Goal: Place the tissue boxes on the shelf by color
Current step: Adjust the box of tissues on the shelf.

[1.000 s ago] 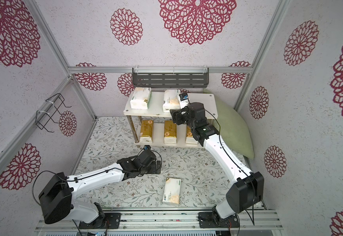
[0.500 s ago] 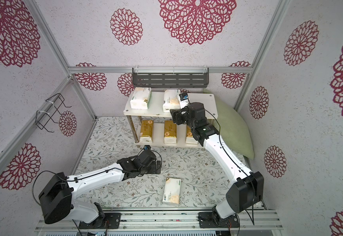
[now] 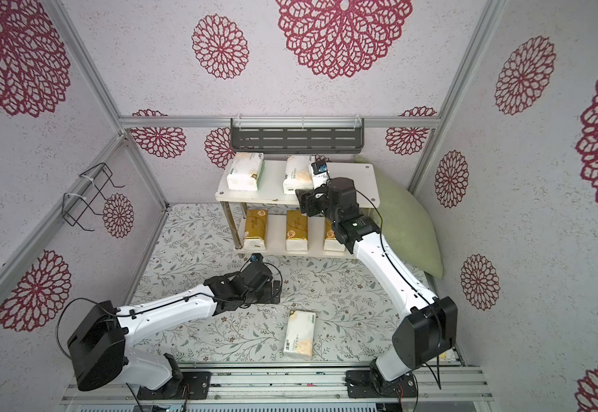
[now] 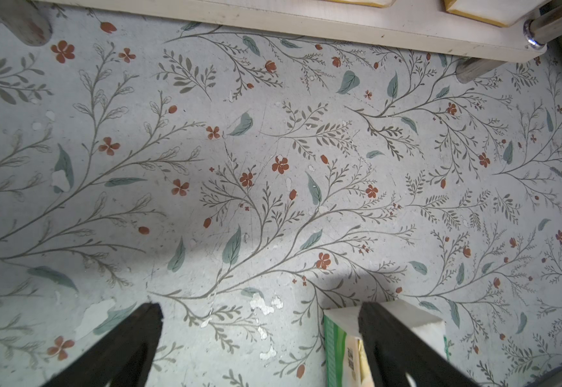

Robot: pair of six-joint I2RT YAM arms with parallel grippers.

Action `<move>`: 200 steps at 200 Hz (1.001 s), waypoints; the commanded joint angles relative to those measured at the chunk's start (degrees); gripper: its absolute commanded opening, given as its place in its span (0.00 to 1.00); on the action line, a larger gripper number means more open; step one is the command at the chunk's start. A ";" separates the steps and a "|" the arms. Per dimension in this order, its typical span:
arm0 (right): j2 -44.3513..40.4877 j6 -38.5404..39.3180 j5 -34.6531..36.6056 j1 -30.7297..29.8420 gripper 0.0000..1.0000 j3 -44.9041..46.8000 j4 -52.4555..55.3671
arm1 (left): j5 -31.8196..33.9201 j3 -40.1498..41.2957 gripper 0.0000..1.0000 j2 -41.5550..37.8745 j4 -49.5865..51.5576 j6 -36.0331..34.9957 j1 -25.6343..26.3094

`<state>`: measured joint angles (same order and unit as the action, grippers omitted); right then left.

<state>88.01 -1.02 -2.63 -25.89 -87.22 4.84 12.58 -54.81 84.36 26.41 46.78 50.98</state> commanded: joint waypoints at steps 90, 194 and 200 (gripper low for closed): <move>-4.41 0.18 -0.35 0.41 0.80 0.37 0.57 | 0.78 -0.27 0.99 0.22 -0.57 0.15 0.44; -9.23 0.51 0.23 0.42 0.81 -1.11 9.22 | 6.73 0.73 1.00 -2.63 1.10 1.21 -0.63; -9.74 0.42 0.56 0.48 0.81 -0.96 10.19 | 6.97 0.95 1.00 -3.03 1.16 1.34 -0.89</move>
<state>81.89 -1.02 -2.98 -25.78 -86.65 11.11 16.60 -54.76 83.85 26.96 47.29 50.87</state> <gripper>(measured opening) 0.811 0.998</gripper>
